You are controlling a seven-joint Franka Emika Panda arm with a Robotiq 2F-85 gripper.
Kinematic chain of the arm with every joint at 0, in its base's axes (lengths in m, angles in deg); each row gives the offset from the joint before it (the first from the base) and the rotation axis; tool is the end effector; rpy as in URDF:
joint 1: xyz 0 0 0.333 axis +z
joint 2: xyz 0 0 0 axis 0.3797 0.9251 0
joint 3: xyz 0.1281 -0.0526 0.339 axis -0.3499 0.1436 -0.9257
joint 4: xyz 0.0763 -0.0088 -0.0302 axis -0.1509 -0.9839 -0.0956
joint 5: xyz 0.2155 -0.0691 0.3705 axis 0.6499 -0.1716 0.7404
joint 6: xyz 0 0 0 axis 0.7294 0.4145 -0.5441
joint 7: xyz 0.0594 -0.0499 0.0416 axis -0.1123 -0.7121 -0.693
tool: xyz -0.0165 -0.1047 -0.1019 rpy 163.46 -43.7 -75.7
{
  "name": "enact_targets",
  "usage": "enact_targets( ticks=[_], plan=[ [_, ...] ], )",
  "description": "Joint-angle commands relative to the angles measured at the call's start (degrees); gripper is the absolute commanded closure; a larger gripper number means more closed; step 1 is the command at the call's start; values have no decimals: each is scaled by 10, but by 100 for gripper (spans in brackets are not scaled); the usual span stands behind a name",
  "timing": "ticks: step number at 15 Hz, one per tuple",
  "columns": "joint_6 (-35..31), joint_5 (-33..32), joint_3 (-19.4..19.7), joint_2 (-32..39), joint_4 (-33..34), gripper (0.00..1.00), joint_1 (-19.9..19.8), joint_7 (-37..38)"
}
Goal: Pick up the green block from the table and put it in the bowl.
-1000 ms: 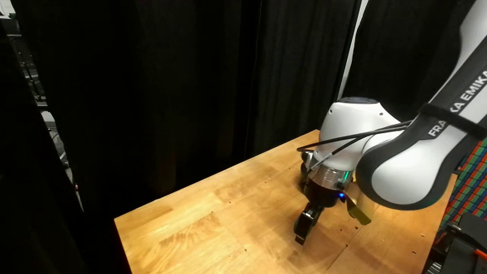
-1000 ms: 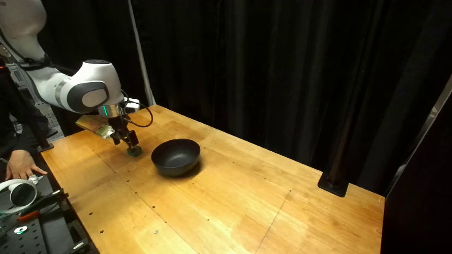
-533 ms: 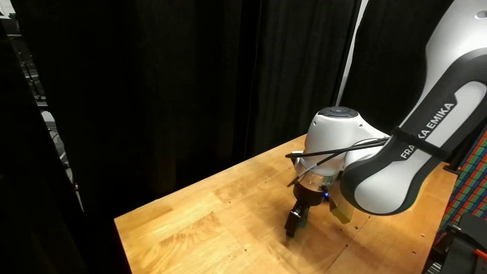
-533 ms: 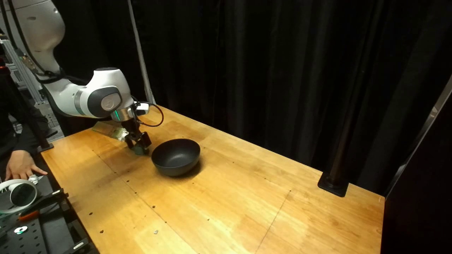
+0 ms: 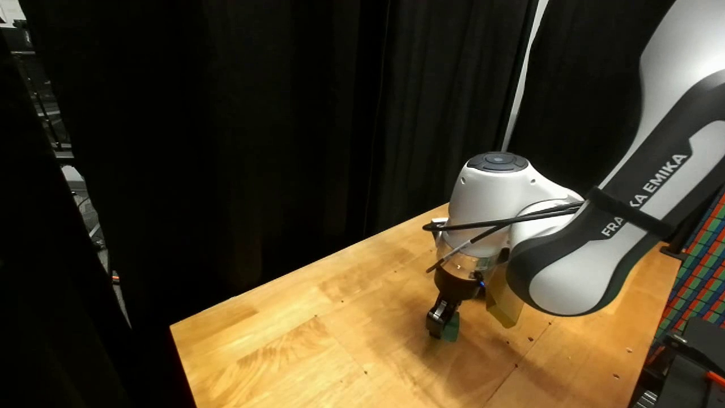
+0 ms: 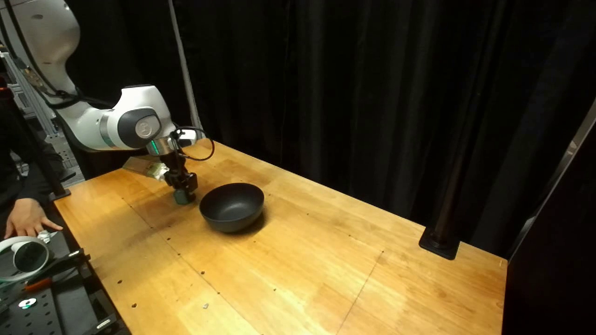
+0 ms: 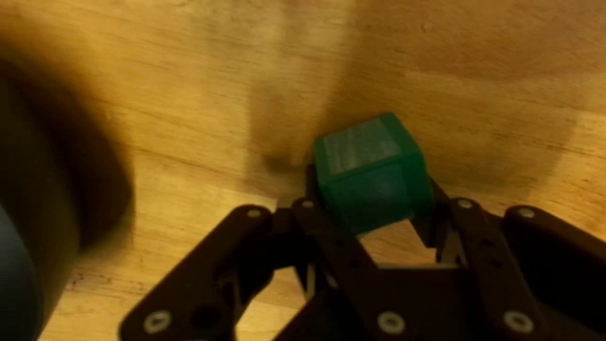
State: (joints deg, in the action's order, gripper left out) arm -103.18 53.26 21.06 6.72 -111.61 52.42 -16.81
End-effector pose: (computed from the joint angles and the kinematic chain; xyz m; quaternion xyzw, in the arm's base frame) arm 0.5176 0.2300 0.0994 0.9862 0.1527 0.0540 0.0331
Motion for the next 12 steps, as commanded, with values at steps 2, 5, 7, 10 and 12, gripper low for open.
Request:
enact_targets(
  ticks=[2,5,7,10,12],
  plan=[
    [66,-48,36,-36,-12,81,16,53],
    [105,-94,58,-80,-20,81,22,92],
    [143,-144,73,-118,-20,81,25,129],
    [204,-233,69,-170,-10,81,-1,193],
    [223,-297,52,-183,0,81,-32,245]
  ],
)
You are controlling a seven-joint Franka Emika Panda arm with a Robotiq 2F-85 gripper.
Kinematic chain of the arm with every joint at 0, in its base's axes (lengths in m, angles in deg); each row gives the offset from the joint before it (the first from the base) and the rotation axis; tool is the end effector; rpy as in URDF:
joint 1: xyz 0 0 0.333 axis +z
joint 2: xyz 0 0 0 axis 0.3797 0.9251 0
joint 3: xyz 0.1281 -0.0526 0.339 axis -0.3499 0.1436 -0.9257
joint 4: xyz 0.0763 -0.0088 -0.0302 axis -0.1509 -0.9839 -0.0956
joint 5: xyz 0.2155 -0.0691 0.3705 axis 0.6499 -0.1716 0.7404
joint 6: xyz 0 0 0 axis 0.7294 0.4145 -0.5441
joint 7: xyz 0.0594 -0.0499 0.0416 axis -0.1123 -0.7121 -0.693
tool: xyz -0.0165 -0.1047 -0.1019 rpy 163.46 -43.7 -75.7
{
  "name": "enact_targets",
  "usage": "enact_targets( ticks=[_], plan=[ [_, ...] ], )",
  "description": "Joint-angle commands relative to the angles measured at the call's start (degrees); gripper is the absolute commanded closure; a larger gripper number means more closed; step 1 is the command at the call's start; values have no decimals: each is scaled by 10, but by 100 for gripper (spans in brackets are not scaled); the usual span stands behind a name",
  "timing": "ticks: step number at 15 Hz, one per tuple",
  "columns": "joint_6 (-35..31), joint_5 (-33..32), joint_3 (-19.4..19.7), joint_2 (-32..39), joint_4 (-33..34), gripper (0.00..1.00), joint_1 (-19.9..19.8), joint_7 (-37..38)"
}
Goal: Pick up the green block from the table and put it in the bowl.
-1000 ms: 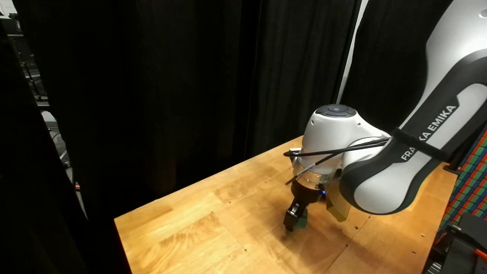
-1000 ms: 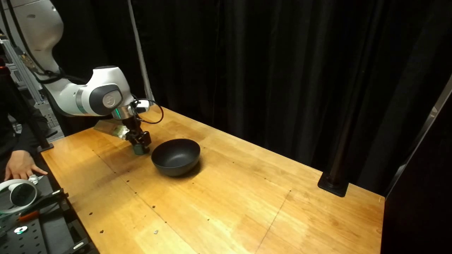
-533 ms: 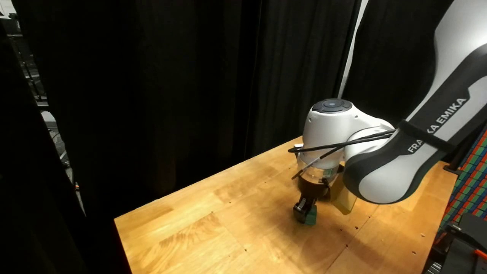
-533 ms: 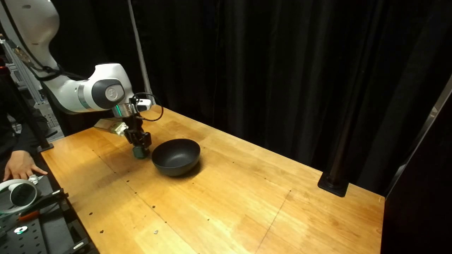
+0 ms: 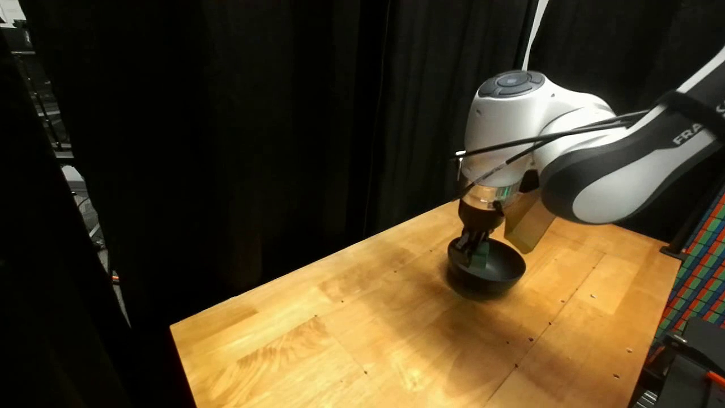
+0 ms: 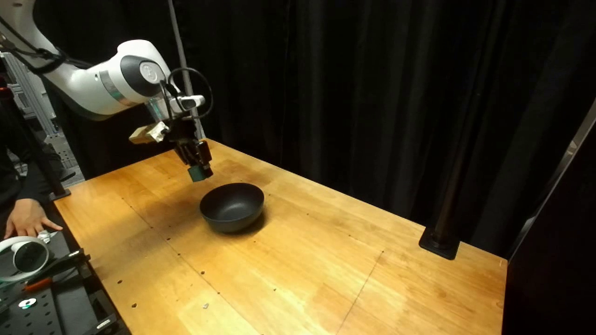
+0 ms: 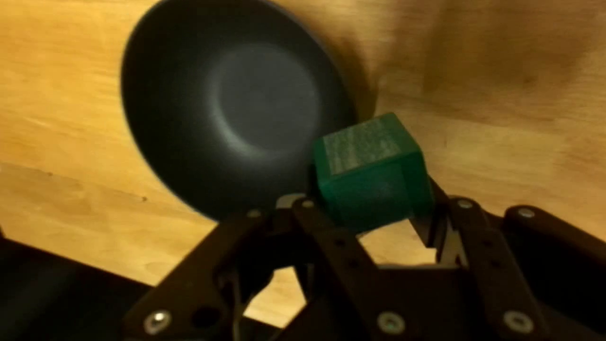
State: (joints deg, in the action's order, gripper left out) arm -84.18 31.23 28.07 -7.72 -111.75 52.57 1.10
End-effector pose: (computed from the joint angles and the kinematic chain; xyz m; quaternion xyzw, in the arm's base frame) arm 0.5424 0.1568 0.2139 0.9808 0.0845 0.0718 0.1606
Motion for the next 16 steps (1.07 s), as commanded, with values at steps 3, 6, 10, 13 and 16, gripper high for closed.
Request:
enact_targets(
  ticks=[3,6,10,13,16],
  plan=[
    [13,-151,-44,-33,7,81,-91,133],
    [6,-184,-66,-22,8,29,-136,170],
    [45,-114,-109,-75,-12,1,-176,107],
    [104,23,-131,-134,-19,0,-184,0],
    [187,165,-156,-190,-1,0,-202,-103]
  ],
)
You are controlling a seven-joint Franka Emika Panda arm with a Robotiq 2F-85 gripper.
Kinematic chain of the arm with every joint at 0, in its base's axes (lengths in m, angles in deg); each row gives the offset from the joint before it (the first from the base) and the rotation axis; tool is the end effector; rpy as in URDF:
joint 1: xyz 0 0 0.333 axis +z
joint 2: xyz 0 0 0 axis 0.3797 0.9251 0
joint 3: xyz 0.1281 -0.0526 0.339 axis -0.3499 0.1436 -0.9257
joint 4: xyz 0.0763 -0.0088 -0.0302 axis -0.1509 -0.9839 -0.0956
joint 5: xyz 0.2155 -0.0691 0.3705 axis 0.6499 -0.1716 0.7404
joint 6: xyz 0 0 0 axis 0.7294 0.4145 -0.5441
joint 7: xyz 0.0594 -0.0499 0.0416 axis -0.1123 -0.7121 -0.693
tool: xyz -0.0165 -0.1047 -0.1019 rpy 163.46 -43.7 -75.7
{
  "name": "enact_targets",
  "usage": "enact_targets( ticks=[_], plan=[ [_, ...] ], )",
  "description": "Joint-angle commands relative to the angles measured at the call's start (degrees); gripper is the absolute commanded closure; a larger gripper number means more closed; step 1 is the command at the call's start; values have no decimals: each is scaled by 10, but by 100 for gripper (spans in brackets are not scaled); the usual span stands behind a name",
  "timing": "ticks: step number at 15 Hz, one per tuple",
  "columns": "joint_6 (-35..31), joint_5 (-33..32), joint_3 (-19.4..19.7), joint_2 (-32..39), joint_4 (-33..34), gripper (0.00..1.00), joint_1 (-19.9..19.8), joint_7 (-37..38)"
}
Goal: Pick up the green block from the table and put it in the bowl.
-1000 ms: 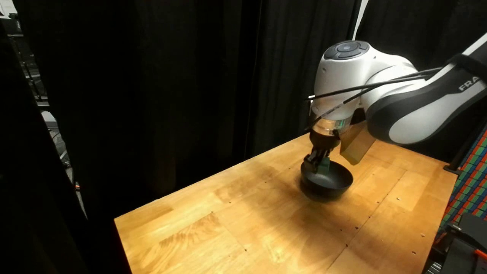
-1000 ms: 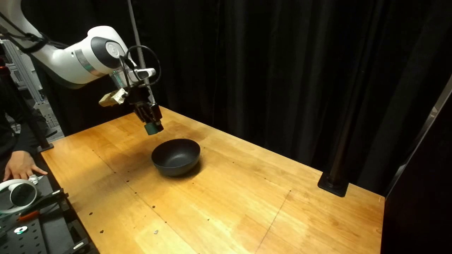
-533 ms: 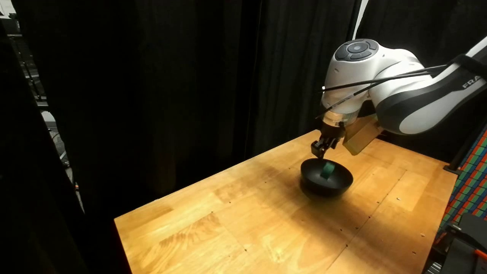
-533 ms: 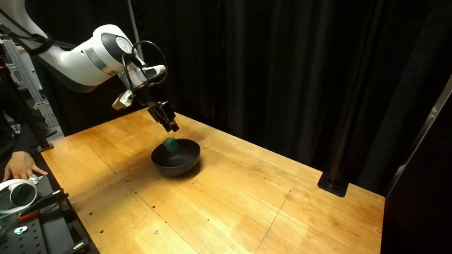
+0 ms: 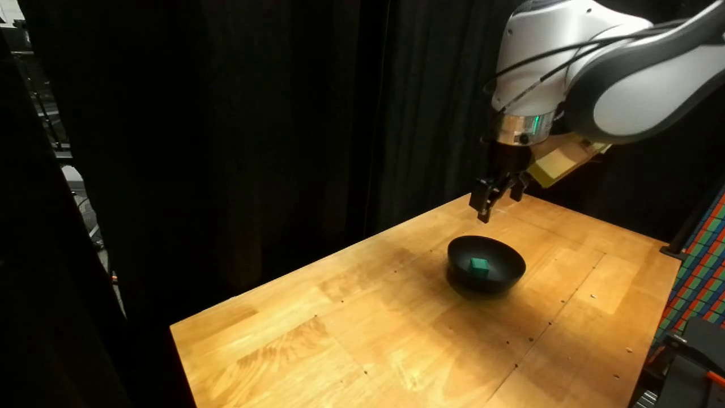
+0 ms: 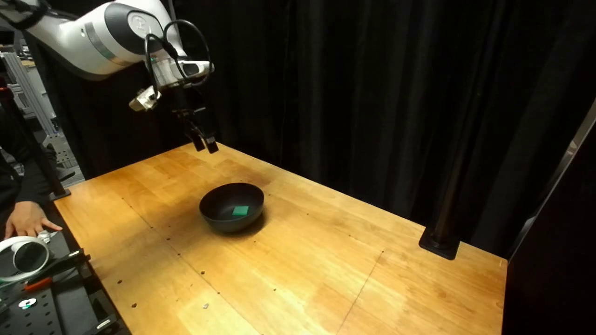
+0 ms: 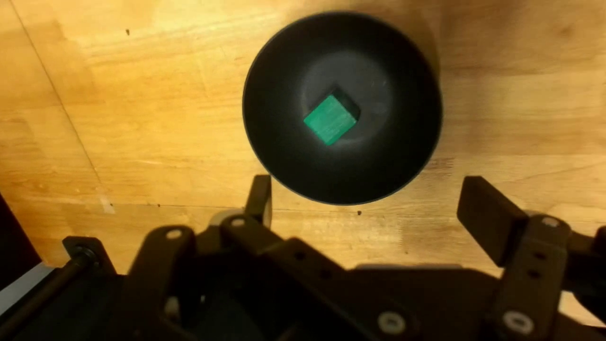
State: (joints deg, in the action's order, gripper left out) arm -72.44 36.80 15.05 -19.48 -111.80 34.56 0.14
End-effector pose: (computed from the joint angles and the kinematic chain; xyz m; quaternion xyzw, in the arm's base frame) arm 0.5427 0.0951 0.3080 0.9875 -0.0227 0.0581 0.1450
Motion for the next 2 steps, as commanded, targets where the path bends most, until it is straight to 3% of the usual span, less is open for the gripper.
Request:
enact_targets(
  ticks=[1,2],
  plan=[
    [95,142,-29,-89,5,0,-27,-107],
    [55,90,-36,-44,4,1,-31,-63]
  ],
)
